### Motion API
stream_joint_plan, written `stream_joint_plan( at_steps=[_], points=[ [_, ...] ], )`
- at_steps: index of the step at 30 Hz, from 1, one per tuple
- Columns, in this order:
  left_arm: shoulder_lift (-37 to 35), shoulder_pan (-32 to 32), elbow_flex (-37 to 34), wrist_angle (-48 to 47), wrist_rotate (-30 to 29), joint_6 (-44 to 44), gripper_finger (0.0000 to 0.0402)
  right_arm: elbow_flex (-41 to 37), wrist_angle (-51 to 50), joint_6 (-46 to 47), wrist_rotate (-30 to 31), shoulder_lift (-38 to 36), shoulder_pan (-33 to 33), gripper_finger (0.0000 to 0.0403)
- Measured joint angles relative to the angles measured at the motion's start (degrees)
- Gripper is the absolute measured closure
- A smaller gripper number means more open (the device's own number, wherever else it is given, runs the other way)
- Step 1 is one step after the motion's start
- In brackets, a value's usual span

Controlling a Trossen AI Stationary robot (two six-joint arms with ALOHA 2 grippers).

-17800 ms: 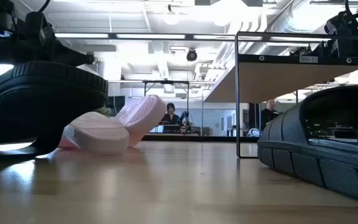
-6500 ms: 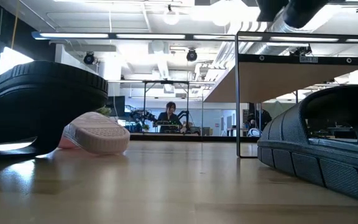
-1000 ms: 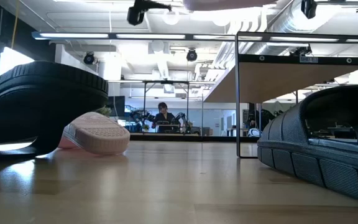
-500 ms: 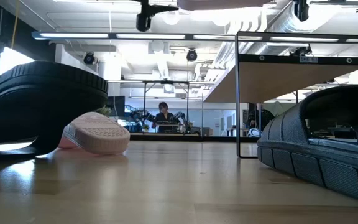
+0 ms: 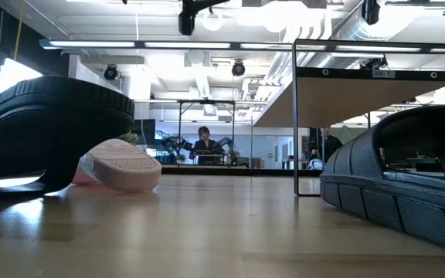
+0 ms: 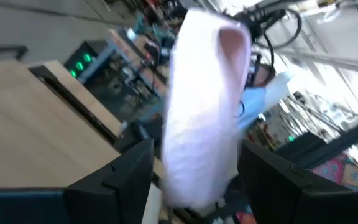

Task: Pick and place slides into the shelf
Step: Put the pink slipper under the shelf

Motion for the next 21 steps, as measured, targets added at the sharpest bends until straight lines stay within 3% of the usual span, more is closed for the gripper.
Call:
stream_joint_plan(
  at_steps=[11, 21],
  points=[
    [0.01, -0.91, 0.00, 0.08, -2.78, 0.02, 0.0198, 0.00, 1.23, 0.00, -0.14, 1.79, 0.00, 0.0400],
    [0.09, -1.91, -0.02, -0.45, -7.70, 0.00, 0.0329, 0.00, 1.88, 0.08, -0.05, 1.76, 0.00, 0.0400]
  ],
)
